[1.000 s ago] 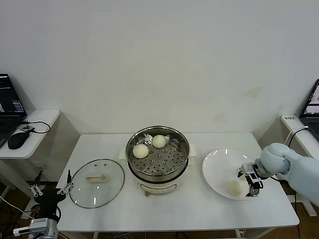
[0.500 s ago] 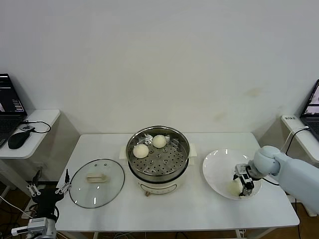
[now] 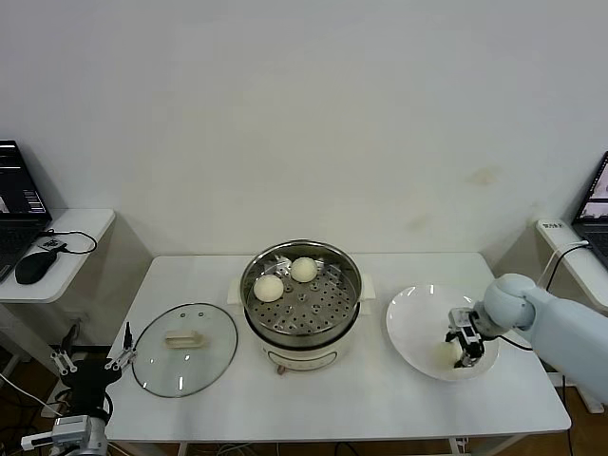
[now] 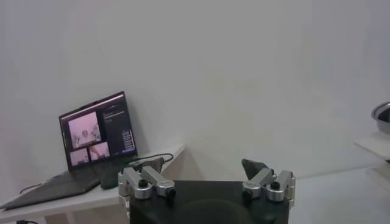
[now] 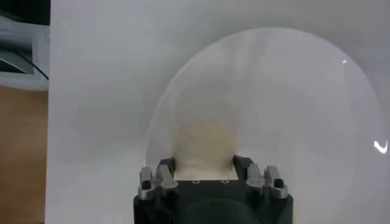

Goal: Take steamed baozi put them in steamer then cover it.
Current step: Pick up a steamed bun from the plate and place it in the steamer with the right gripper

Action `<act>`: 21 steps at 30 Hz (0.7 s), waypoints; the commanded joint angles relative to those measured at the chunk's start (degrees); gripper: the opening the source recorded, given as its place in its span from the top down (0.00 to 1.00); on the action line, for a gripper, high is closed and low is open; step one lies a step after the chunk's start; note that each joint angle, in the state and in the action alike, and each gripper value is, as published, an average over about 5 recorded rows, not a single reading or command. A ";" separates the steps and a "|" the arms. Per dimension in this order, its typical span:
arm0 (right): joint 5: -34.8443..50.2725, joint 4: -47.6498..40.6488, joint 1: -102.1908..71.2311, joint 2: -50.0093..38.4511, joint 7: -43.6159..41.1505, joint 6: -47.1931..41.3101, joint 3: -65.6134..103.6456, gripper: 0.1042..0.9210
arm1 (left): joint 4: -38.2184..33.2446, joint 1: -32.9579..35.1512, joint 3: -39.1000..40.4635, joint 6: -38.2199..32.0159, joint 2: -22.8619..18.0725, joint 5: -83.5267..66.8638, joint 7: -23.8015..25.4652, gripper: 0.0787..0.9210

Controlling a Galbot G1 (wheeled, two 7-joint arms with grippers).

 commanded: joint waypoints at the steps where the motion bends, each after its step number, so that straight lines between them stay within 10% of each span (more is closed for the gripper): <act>1: 5.42 1.33 12.64 -2.27 -1.82 -0.12 -2.18 0.40 | -0.14 -0.03 0.11 0.02 0.10 -0.03 0.06 0.12; 21: 22.41 2.46 46.99 23.05 1.53 -2.04 -22.56 0.39 | -1.57 0.20 -0.09 0.06 -0.16 -0.19 0.08 0.12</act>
